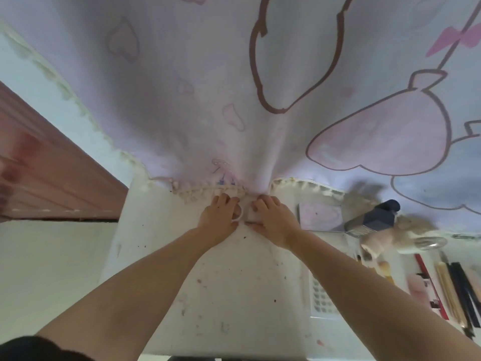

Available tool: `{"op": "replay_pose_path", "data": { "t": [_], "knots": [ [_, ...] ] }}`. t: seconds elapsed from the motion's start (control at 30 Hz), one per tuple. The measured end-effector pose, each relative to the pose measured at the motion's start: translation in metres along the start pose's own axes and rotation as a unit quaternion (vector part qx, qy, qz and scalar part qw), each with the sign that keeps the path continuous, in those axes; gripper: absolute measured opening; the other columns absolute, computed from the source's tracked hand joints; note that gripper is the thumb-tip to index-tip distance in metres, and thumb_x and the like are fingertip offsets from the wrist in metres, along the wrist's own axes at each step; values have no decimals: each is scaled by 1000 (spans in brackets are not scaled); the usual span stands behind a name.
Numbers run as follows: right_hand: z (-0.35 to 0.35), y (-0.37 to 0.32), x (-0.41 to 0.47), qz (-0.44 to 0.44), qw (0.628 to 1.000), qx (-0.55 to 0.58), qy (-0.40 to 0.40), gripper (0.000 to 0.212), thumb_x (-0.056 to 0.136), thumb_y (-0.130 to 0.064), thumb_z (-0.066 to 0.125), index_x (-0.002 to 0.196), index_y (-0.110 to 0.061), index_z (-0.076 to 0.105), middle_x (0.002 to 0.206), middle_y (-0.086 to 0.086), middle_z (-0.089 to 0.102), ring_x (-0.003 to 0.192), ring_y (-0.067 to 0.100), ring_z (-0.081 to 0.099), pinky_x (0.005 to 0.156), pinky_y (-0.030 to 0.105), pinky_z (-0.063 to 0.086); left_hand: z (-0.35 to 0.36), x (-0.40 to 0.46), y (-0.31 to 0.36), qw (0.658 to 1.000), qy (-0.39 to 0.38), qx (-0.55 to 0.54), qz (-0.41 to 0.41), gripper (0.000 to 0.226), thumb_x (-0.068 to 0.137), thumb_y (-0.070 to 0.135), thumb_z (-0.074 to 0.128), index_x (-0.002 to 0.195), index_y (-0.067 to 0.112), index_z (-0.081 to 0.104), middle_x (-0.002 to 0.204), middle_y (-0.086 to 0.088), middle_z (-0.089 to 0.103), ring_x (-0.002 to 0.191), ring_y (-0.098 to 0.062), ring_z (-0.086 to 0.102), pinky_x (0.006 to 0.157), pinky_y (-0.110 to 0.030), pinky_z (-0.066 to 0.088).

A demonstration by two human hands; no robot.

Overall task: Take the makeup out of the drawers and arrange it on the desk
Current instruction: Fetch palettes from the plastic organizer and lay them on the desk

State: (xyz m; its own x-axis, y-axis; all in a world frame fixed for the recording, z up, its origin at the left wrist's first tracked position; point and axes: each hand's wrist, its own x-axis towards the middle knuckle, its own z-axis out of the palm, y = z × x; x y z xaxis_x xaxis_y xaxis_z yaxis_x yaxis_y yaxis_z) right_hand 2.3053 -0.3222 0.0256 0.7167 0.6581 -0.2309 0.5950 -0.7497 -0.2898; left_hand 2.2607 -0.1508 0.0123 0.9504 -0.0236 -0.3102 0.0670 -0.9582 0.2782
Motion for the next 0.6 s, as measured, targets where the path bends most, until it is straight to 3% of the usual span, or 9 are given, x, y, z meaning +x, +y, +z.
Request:
{"op": "replay_pose_path", "data": {
  "t": [0.33,0.6],
  "knots": [
    [-12,36,-23,54,998,-9,30,35,93,-33,53,120,-10,49,122,7,50,109,24,45,86,30,41,-1,-6,-1,999,-25,12,-15,64,89,31,56,143,18,24,138,-8,29,125,-26,32,92,-37,47],
    [1,40,-24,48,995,-89,-12,38,94,-37,49,124,-13,47,128,4,47,117,25,45,103,34,32,2,-2,-2,999,-25,11,-20,64,89,31,56,144,19,24,139,-8,28,126,-26,31,92,-36,45]
  ]
}}
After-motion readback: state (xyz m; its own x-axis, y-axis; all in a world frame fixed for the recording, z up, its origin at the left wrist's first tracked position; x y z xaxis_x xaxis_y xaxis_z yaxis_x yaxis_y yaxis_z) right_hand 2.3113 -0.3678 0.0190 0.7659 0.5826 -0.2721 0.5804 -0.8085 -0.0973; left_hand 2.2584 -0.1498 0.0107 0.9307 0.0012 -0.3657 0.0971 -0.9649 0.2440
